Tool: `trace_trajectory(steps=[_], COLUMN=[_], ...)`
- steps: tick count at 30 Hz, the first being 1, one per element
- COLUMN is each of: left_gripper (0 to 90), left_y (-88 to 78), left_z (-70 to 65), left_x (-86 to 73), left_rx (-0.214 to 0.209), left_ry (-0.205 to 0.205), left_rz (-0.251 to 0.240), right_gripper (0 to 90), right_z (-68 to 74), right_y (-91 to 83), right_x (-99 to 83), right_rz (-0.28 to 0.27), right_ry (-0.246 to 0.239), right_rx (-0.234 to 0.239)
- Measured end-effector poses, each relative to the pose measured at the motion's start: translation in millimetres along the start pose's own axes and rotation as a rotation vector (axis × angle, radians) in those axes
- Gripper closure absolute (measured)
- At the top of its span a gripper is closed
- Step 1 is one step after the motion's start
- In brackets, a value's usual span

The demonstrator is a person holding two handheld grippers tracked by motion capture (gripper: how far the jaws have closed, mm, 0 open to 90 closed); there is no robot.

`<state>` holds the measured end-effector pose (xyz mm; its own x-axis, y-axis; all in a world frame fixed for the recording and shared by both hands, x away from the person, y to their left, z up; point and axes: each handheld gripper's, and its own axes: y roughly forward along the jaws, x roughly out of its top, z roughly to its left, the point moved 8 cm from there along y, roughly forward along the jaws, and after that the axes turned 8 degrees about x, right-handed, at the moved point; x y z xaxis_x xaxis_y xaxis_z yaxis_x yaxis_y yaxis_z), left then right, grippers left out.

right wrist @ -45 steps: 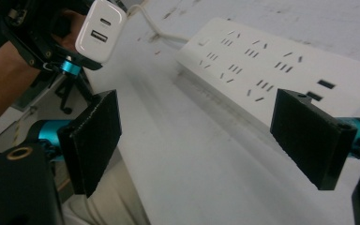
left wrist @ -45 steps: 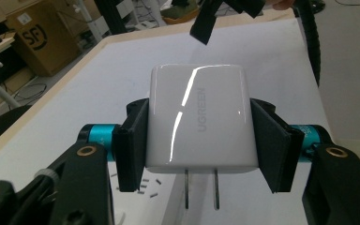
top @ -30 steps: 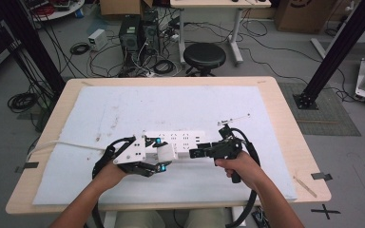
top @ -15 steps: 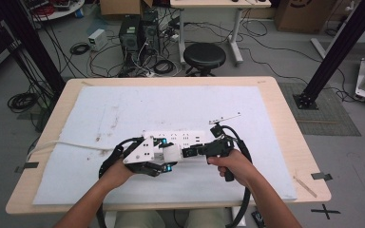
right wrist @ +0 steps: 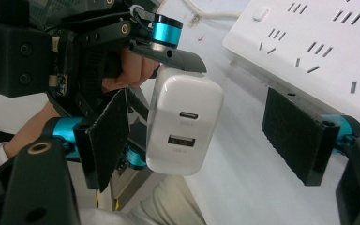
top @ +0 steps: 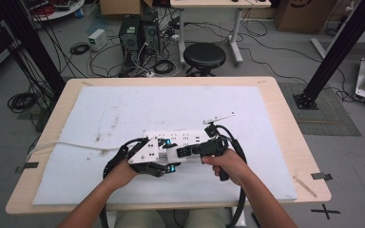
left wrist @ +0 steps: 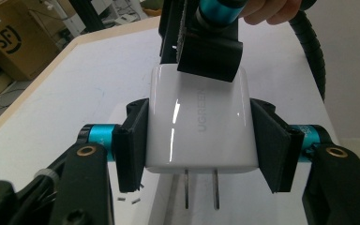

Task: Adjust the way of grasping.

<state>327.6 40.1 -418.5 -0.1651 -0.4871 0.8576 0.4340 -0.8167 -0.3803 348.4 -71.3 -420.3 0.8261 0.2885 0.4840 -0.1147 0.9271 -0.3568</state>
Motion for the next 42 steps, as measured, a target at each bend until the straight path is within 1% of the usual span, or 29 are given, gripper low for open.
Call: trace_trajectory(steps=[2,5,6,11,14,15,18,19,20,21,22,23,24,25,26,29,30,31,32,33,34,35,36,37,38,39,40,41,42], left_gripper=[42.5,42.5,42.5,42.5,42.5,42.5,42.5,42.5,42.5,42.4,42.2,41.7,38.6,29.9,24.3,23.9,23.9,23.9,23.9,23.9,23.9,23.9,23.9,23.9,23.9,23.9,23.9,23.9,23.9], left_y=[1.4,1.8,2.6,4.5,5.7,6.8,7.8,8.1,8.2,8.9,8.9,9.5,9.5,9.6,8.6,4.9,2.9,0.5,-2.0,-8.0,-8.0,-11.3,-17.7,-17.7,-21.1,-24.7,-28.3,-31.7,-39.4], left_z=[-0.3,-0.1,-0.4,-2.2,-3.2,-3.6,-4.0,-4.1,-4.1,-4.0,-4.0,-3.6,-3.6,0.0,2.3,5.5,6.6,8.2,9.6,13.7,13.7,15.9,20.4,20.4,23.0,25.1,27.5,29.8,36.1], left_x=[0.5,0.8,0.8,1.7,2.8,2.1,1.3,1.3,1.3,1.9,1.9,2.5,2.5,2.5,1.2,-2.3,-4.5,-7.0,-9.4,-15.1,-15.1,-18.2,-25.1,-25.1,-28.5,-31.8,-34.9,-36.9,-40.7], left_rx=[0.002,0.002,0.002,-0.004,-0.004,-0.002,0.002,0.002,0.004,0.009,0.009,0.004,0.004,0.026,0.037,0.05,0.056,0.061,0.07,0.092,0.092,0.105,0.134,0.134,0.149,0.162,0.173,0.183,0.209], left_ry=[-0.001,0.002,0.004,0.013,0.013,0.022,0.028,0.028,0.03,0.023,0.023,-0.013,-0.013,-0.075,-0.101,-0.113,-0.127,-0.135,-0.151,-0.178,-0.178,-0.194,-0.225,-0.225,-0.24,-0.256,-0.273,-0.304,-0.347], left_rz=[-0.001,-0.002,0.0,0.001,-0.001,0.007,0.016,0.017,0.018,0.018,0.018,0.018,0.018,0.026,0.035,0.04,0.04,0.044,0.041,0.039,0.039,0.037,0.036,0.036,0.035,0.034,0.032,0.019,-0.007], right_gripper=[25.9,27.6,33.8,39.8,50.3,53.2,56.3,56.3,59.4,59.8,59.8,61.1,61.1,61.8,62.1,62.5,62.5,62.6,62.7,62.7,62.7,62.8,62.8,62.8,62.9,62.9,62.9,62.9,63.0], right_z=[-0.9,-0.8,-0.9,-1.0,-1.7,-1.6,-2.5,-2.5,-3.4,-3.4,-3.4,-4.4,-4.4,-7.5,-9.0,-11.7,-11.7,-12.1,-13.5,-13.9,-13.9,-15.2,-15.3,-15.3,-15.3,-14.0,-14.0,-13.6,-13.0], right_y=[1.8,3.1,4.4,6.8,8.5,9.3,10.4,10.4,9.6,9.1,9.1,8.6,8.6,6.7,5.2,-3.8,-3.8,-7.3,-12.8,-15.2,-15.2,-19.6,-22.0,-22.0,-24.3,-29.0,-29.0,-33.9,-35.7], right_x=[0.8,0.3,0.4,0.4,-0.5,-0.6,-2.7,-2.7,-2.7,-2.4,-2.4,-2.2,-2.2,-2.6,-1.8,0.5,0.5,0.4,-0.5,-1.4,-1.4,-2.6,-2.9,-2.9,-3.2,-2.5,-2.5,-2.1,-2.1], right_rz=[0.0,0.008,0.012,0.017,0.019,0.015,0.028,0.028,0.021,0.019,0.019,0.015,0.015,0.013,-0.002,-0.039,-0.039,-0.043,-0.041,-0.038,-0.038,-0.042,-0.046,-0.046,-0.051,-0.074,-0.074,-0.088,-0.093], right_ry=[-0.006,0.0,0.003,0.015,0.025,0.024,0.036,0.036,0.042,0.056,0.056,0.052,0.052,0.033,0.029,0.015,0.015,0.002,-0.03,-0.035,-0.035,-0.063,-0.074,-0.074,-0.095,-0.133,-0.133,-0.179,-0.214], right_rx=[0.0,0.002,0.012,0.018,0.033,0.05,0.06,0.06,0.066,0.076,0.076,0.064,0.064,0.023,0.014,-0.008,-0.008,-0.017,-0.04,-0.057,-0.057,-0.077,-0.086,-0.086,-0.088,-0.09,-0.09,-0.111,-0.118])
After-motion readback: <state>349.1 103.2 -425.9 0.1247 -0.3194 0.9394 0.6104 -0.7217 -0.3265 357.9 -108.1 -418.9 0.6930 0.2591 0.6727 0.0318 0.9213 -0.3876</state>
